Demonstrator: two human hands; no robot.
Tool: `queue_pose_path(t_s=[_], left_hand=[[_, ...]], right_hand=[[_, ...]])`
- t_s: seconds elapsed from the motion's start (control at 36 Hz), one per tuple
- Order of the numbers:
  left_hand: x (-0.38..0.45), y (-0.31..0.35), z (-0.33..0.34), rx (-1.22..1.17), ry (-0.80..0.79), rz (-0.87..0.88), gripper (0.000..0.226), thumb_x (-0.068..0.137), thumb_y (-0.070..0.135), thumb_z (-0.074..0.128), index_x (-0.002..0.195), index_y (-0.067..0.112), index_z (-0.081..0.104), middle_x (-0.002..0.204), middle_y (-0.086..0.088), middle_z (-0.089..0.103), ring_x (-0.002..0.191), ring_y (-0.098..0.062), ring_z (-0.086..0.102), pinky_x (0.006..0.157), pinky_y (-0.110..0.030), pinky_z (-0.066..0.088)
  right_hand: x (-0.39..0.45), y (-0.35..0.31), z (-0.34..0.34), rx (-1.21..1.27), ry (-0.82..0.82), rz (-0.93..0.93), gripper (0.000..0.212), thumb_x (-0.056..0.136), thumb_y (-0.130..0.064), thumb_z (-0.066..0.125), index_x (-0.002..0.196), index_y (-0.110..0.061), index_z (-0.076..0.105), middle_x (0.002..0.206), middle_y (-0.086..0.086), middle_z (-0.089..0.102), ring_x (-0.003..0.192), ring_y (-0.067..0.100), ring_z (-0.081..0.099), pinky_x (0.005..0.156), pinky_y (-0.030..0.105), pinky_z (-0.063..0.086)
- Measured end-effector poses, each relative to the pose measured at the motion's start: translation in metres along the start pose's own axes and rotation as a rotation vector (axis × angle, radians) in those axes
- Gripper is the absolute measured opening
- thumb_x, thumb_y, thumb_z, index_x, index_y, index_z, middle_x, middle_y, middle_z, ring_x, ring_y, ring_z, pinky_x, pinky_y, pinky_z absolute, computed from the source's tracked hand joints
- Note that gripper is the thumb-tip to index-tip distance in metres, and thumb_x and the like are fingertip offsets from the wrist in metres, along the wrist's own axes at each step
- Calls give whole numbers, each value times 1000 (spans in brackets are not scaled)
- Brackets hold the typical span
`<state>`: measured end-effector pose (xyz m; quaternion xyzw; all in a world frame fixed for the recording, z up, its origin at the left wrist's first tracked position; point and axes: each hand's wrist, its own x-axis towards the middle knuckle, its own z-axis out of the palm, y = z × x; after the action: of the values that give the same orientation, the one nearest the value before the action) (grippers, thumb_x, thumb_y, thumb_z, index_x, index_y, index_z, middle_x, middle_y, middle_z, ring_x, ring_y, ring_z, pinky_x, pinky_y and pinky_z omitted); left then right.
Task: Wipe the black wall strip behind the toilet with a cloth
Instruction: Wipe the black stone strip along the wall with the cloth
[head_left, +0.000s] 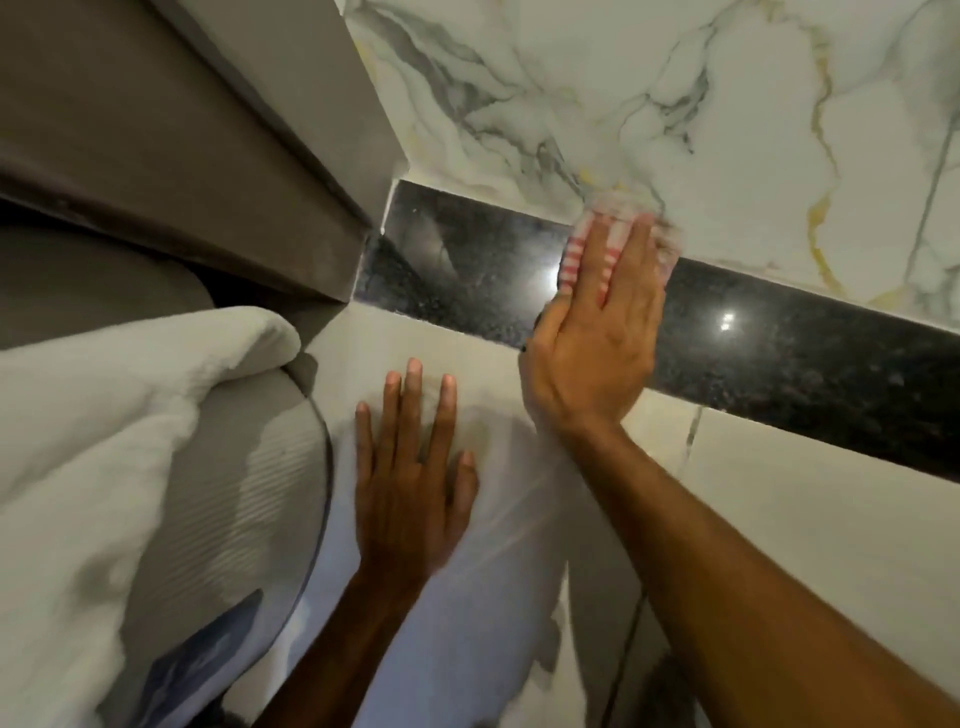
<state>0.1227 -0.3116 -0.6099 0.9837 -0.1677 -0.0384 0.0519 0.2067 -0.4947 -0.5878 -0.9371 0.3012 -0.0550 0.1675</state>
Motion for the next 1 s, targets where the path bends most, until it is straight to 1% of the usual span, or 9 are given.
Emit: queue_pose_path(t_s=[0.17, 0.31, 0.39, 0.5, 0.58, 0.69, 0.81, 0.92, 1.0], left_hand=[[-3, -4, 0, -29, 29, -31, 58, 113, 40, 35, 160, 11, 51, 173, -25, 36, 163, -42, 31, 130, -69, 31], [-21, -10, -2, -7, 9, -26, 62, 110, 39, 39, 166, 14, 41, 176, -23, 30, 166, -40, 25, 134, -66, 24], [-21, -11, 0, 7, 21, -40, 62, 112, 40, 34, 167, 13, 39, 176, -22, 31, 166, -39, 27, 135, -65, 23], [-22, -12, 4, -3, 47, -55, 64, 115, 45, 28, 168, 9, 38, 177, -21, 30, 167, -36, 24, 138, -58, 17], [-26, -11, 6, -126, 98, -130, 66, 115, 44, 29, 165, 1, 38, 175, -21, 34, 167, -33, 27, 136, -58, 27], [-28, -9, 4, -148, 95, -158, 67, 110, 36, 39, 164, -4, 38, 175, -22, 34, 166, -34, 30, 132, -62, 34], [-25, -8, 0, -97, 42, -137, 71, 107, 37, 42, 167, 0, 34, 177, -20, 30, 167, -33, 26, 132, -63, 31], [-24, -10, 3, -83, 35, -135, 71, 109, 42, 38, 167, 1, 35, 177, -20, 29, 167, -34, 25, 133, -63, 29], [-25, -12, 6, -99, 64, -135, 69, 111, 42, 36, 165, 0, 37, 176, -21, 31, 166, -35, 27, 134, -62, 28]], right_hand=[[-8, -56, 26, 16, -270, -724, 68, 111, -33, 42, 175, -18, 24, 184, 10, 19, 173, 27, 16, 141, 40, 6], [-21, 1, -4, -50, -348, -904, 60, 116, -37, 31, 175, -23, 25, 184, 8, 20, 172, 24, 18, 142, 47, 24], [-8, 0, -5, -35, -263, -733, 67, 111, -32, 42, 175, -22, 23, 185, 7, 18, 173, 23, 16, 144, 42, 14], [0, -65, 16, -36, -173, -372, 70, 112, -35, 36, 177, -18, 13, 186, 9, 8, 174, 26, 8, 144, 40, 7], [-22, -75, 24, 5, -270, -638, 69, 113, -32, 36, 176, -16, 15, 185, 13, 10, 174, 28, 9, 143, 44, 7], [-42, -7, 6, -51, -358, -1003, 68, 112, -35, 39, 176, -21, 21, 185, 10, 17, 173, 26, 15, 141, 50, 25], [-28, 20, -9, -27, -234, -723, 66, 112, -31, 43, 174, -21, 26, 184, 8, 23, 172, 24, 20, 141, 49, 26], [-10, -37, 10, -60, -106, -319, 71, 112, -35, 40, 177, -21, 13, 186, 5, 11, 174, 24, 12, 142, 38, 11], [-11, -67, 25, -33, -211, -518, 71, 112, -33, 43, 176, -17, 17, 186, 10, 12, 174, 28, 12, 144, 46, 14]])
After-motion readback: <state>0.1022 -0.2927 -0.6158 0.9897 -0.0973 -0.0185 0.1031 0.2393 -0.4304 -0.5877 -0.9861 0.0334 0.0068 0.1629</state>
